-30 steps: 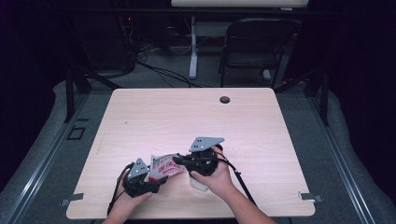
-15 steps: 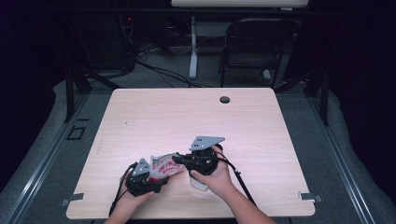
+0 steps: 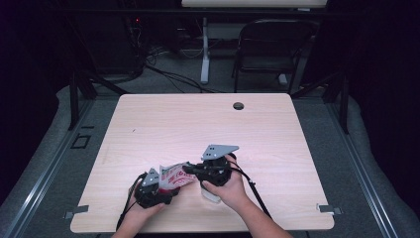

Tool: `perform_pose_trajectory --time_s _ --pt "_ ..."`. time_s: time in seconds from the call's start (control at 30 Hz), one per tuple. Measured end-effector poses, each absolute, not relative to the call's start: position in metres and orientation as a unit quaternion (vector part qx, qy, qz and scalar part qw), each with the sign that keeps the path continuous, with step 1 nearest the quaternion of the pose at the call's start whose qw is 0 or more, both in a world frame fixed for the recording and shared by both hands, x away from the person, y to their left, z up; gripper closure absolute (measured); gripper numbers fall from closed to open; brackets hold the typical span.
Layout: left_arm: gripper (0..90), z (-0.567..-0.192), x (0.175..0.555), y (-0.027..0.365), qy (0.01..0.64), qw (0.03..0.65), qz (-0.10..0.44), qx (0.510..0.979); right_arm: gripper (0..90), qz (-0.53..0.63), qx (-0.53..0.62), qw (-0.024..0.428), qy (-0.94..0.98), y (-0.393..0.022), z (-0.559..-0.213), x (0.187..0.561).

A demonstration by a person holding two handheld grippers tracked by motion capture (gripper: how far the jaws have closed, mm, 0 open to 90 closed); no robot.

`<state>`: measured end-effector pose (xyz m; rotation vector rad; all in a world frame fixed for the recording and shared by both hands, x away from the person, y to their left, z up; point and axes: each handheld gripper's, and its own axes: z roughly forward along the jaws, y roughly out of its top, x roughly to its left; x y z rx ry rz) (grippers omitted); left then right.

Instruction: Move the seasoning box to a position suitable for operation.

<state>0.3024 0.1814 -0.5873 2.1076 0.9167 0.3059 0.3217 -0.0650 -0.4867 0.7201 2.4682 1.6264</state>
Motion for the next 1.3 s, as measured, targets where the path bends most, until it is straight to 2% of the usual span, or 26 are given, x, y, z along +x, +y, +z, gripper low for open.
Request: perform_pose_trajectory --time_s 0.53,0.77,0.87,0.97,1.3 --pt "44.3 -0.5878 0.3056 0.1795 0.365 0.388 0.125 0.837 89.9 0.535 0.237 0.048 0.809 -0.0660 -0.4860 0.3224" --pt "43.5 -0.5878 0.3063 0.1805 0.367 0.393 0.121 0.834 89.9 0.535 0.235 0.049 0.810 -0.0670 -0.4862 0.3217" --pt "37.6 -0.5879 0.3070 0.1807 0.372 0.392 0.119 0.833 89.8 0.534 0.228 0.053 0.812 -0.0680 -0.4867 0.3211" --pt "36.5 -0.5882 0.3079 0.1807 0.374 0.393 0.114 0.832 89.8 0.535 0.226 0.054 0.813 -0.0681 -0.4866 0.3196" --pt "38.1 -0.5882 0.3059 0.1752 0.358 0.374 0.142 0.843 89.8 0.540 0.231 0.052 0.807 -0.0689 -0.4859 0.3222"
